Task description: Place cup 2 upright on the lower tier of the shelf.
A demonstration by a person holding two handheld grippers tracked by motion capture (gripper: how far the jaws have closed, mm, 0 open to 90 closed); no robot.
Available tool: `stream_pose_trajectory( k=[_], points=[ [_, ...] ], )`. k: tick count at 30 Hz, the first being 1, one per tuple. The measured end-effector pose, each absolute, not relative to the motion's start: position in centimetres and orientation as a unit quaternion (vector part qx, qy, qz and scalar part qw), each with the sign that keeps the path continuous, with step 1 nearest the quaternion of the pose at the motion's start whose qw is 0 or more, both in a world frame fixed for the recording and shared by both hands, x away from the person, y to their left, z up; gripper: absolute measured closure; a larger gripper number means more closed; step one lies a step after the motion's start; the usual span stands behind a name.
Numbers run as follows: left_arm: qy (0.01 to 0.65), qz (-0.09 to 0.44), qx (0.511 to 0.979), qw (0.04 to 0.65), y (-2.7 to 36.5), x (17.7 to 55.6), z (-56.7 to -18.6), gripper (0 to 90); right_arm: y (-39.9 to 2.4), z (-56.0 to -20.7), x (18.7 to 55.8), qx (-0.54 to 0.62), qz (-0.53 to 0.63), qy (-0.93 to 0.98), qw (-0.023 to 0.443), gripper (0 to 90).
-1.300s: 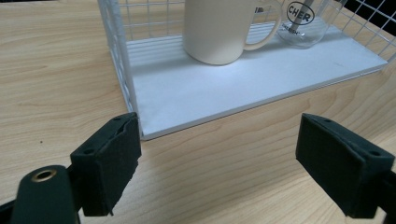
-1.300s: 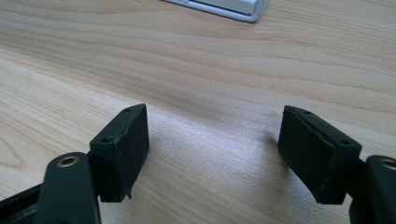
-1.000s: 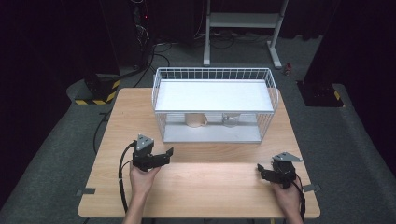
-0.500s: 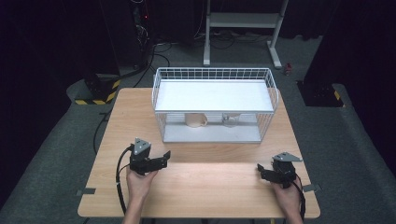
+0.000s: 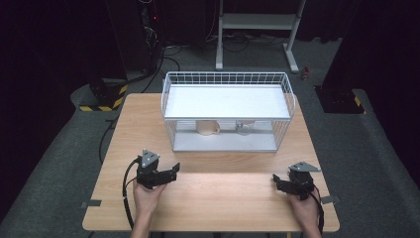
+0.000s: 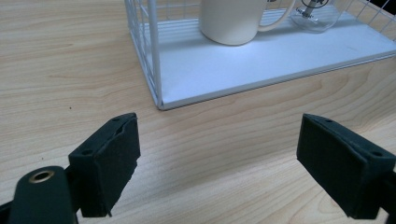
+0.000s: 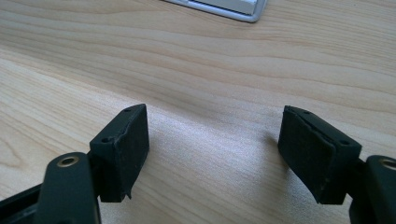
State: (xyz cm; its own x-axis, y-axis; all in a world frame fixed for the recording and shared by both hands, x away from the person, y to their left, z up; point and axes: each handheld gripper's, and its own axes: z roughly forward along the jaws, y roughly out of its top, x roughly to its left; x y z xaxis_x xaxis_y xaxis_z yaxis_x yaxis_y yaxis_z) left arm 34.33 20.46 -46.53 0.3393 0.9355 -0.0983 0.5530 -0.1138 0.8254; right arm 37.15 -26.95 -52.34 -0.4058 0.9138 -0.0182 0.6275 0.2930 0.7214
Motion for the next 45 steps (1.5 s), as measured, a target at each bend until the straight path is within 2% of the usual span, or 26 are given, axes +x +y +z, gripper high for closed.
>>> stream_pose_trajectory(
  k=[28,45],
  points=[
    [0.541,0.242,0.72,0.361,20.7,34.1,-49.3,13.2,-26.9,-52.3,37.1,0.498,0.324,0.773,0.221,24.8],
    [0.566,0.22,0.712,0.353,21.2,35.4,-51.3,13.3,-26.9,-52.3,37.1,0.499,0.324,0.773,0.22,24.7]
  ],
)
